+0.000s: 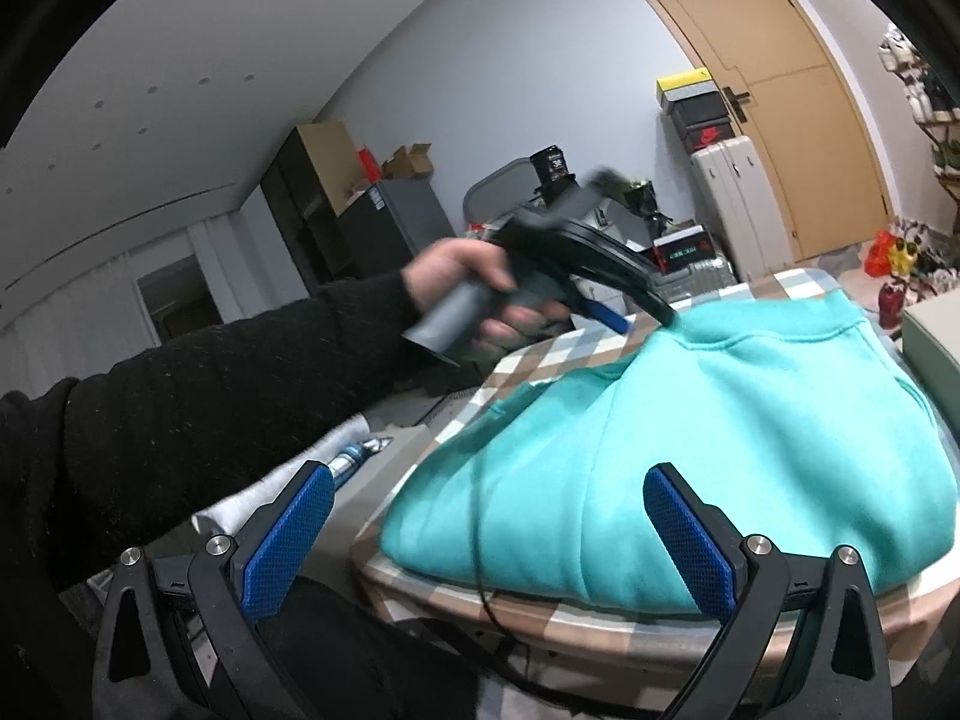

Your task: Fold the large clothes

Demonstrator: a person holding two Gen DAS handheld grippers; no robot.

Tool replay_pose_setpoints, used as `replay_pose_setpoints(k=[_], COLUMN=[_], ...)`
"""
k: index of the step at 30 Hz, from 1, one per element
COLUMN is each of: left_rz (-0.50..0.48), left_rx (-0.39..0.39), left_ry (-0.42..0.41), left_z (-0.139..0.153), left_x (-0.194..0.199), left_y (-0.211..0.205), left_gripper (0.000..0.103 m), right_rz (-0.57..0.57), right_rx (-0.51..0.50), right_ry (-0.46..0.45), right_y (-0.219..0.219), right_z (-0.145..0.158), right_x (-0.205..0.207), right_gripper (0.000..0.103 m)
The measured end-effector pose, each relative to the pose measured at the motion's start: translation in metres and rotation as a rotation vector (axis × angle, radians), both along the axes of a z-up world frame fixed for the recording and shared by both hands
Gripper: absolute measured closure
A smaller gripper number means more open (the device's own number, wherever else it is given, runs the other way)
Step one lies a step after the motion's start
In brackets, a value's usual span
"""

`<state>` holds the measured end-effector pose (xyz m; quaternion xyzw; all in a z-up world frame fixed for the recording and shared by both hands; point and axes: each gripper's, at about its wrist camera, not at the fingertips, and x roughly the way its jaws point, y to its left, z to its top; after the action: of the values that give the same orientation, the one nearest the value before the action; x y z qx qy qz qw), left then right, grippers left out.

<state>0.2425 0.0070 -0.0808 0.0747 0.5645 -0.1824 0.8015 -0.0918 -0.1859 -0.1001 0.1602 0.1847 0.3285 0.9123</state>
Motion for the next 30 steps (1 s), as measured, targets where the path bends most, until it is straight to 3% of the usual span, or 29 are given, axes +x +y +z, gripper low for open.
replay_pose_setpoints(k=[2,6,10,14,18,23,25,27,30], left_rz=[0.044,0.065,-0.054,-0.219,-0.266,-0.337,-0.341,-0.306,-0.242], left_rx=[0.058,0.058,0.096,0.044,0.036,0.010,0.006,0.050,0.091], left_ry=[-0.041,-0.041,0.021,0.030,0.081,0.057,0.042,0.023,-0.014], left_z=[0.010,-0.003,-0.037,-0.045,-0.060,-0.062,-0.065,-0.071,-0.069], left_x=[-0.006,-0.015,-0.025,-0.033,-0.026,-0.031,-0.034,-0.036,-0.043], left_y=[0.023,0.066,0.063,0.050,0.048,0.051,0.051,0.052,0.053], left_gripper=[0.041,0.041,0.041,0.041,0.041,0.043,0.050,0.073,0.083], right_rz=[0.004,0.014,0.023,0.024,0.015,0.012,0.015,0.014,0.016], right_rx=[-0.012,-0.050,-0.096,-0.138,-0.156,-0.156,-0.153,-0.159,-0.176], right_ry=[0.002,-0.011,-0.004,0.011,0.025,0.046,0.061,0.075,0.074], right_y=[0.004,0.015,0.025,0.032,0.035,0.034,0.034,0.036,0.039], right_z=[-0.001,0.001,0.000,-0.002,-0.004,-0.005,-0.006,-0.007,-0.007], right_x=[0.001,-0.002,0.000,0.003,0.005,0.009,0.013,0.014,0.013], right_gripper=[0.000,0.000,0.000,0.000,0.000,0.000,0.000,0.000,0.000])
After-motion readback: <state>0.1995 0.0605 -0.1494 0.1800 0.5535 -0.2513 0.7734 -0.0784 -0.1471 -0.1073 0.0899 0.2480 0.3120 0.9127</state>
